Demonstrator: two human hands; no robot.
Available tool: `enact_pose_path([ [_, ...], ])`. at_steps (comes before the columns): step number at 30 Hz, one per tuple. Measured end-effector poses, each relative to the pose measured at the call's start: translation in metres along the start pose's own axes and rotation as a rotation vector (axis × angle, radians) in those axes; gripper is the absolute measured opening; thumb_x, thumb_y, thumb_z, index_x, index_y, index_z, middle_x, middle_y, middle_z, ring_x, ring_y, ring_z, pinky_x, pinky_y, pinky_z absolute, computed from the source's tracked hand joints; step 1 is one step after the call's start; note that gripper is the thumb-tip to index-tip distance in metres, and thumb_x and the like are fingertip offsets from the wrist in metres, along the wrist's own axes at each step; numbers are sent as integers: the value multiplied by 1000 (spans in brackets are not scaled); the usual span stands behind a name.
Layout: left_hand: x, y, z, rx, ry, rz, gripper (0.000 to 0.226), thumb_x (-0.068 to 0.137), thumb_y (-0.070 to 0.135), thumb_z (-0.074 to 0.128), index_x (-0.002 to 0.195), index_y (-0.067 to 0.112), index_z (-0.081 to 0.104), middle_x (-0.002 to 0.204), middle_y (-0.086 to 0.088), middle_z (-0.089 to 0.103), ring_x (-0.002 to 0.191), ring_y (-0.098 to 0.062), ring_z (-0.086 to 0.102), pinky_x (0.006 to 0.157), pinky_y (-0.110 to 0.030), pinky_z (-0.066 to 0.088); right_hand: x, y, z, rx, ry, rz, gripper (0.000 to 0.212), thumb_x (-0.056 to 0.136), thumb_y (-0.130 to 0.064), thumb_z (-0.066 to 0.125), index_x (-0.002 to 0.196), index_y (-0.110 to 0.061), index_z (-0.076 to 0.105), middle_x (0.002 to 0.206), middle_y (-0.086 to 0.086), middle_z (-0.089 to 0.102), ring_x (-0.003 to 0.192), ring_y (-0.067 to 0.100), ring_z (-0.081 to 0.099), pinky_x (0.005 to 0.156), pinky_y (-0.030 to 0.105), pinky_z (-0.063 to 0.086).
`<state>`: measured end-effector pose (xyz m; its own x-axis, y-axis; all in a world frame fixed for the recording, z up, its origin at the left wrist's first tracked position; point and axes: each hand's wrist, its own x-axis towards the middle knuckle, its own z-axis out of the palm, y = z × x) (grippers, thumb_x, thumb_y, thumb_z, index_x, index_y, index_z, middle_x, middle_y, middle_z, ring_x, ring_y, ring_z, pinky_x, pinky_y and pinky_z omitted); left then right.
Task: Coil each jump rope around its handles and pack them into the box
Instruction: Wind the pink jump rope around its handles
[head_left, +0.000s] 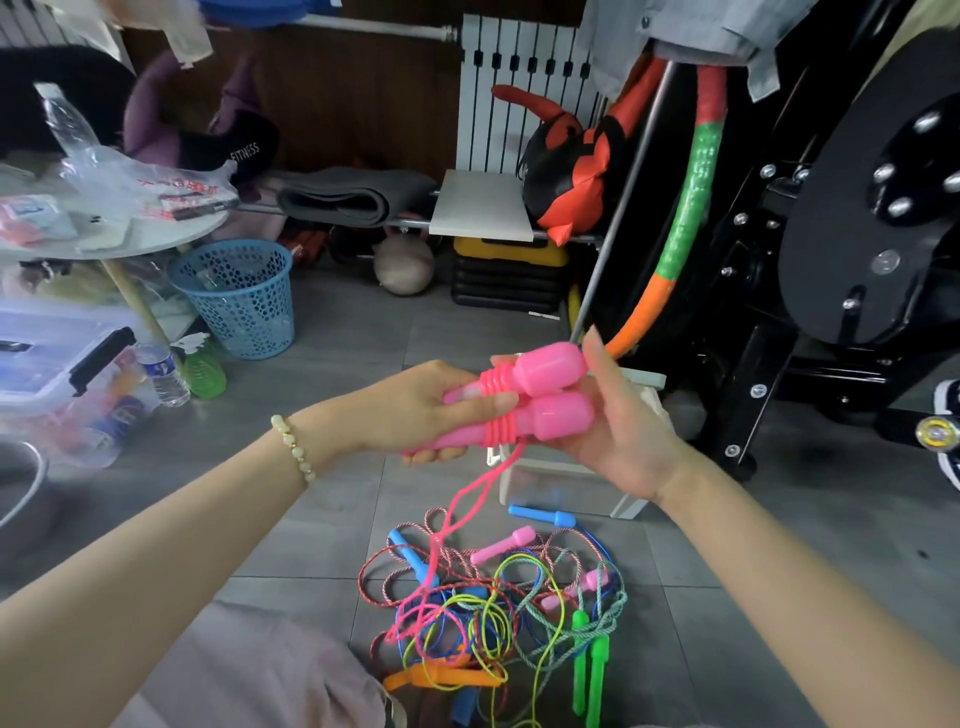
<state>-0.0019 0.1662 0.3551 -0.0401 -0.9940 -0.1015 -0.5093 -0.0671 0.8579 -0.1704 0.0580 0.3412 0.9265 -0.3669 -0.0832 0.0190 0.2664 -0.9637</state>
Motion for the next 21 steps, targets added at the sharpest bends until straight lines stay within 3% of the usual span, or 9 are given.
enact_pose_path([
  [3, 1, -7, 5, -43, 4, -9, 45, 79, 53, 46, 72, 9, 56, 46, 2, 53, 31, -10, 41, 34, -18, 34, 2, 17, -3, -23, 58, -63, 69, 55, -63, 78, 105, -17, 67, 101, 1, 70, 93, 16, 65, 82, 29, 54],
  [5, 3, -12, 5, -97, 73, -33, 46, 79, 54, 44, 69, 11, 54, 45, 1, 53, 30, -10, 41, 34, -16, 32, 0, 26, -2, -61, 82, -84, 56, 54, -53, 84, 95, -18, 67, 82, -1, 64, 75, 11, 58, 72, 24, 50],
  [8, 9, -22, -6, -132, 232, -110, 48, 80, 59, 41, 69, 14, 53, 46, 2, 52, 31, -9, 41, 33, -16, 32, -5, 40, 6, -406, 194, -49, 17, 80, -35, 71, 95, -30, 70, 78, 11, 52, 74, 19, 44, 63, 25, 40],
  [11, 17, -33, -12, -86, 291, -177, 46, 90, 54, 44, 68, 15, 54, 48, 0, 52, 32, -11, 42, 32, -19, 34, -4, 51, 12, -688, 350, -103, 18, 95, -28, 51, 96, -36, 68, 85, 35, 54, 68, 32, 45, 61, 37, 39],
  [15, 26, -42, -5, -77, 300, -243, 49, 91, 56, 45, 72, 12, 56, 49, 0, 52, 33, -11, 42, 34, -18, 35, 2, 45, 14, -980, 403, -123, 22, 94, -23, 51, 115, -16, 54, 81, 19, 63, 70, 29, 55, 67, 40, 43],
  [18, 28, -47, -2, -61, 261, -278, 54, 91, 56, 44, 78, 6, 59, 54, -5, 52, 34, -12, 42, 35, -18, 35, 3, 34, 14, -1270, 389, -114, 15, 92, -22, 52, 106, -18, 56, 82, 5, 66, 79, 26, 59, 69, 37, 43],
  [21, 25, -49, 1, -43, 210, -294, 54, 92, 55, 44, 80, 5, 60, 54, -5, 51, 34, -12, 42, 36, -17, 34, 3, 20, 14, -1424, 299, -105, 9, 90, -25, 57, 94, -18, 62, 68, -6, 57, 71, 20, 51, 61, 30, 32],
])
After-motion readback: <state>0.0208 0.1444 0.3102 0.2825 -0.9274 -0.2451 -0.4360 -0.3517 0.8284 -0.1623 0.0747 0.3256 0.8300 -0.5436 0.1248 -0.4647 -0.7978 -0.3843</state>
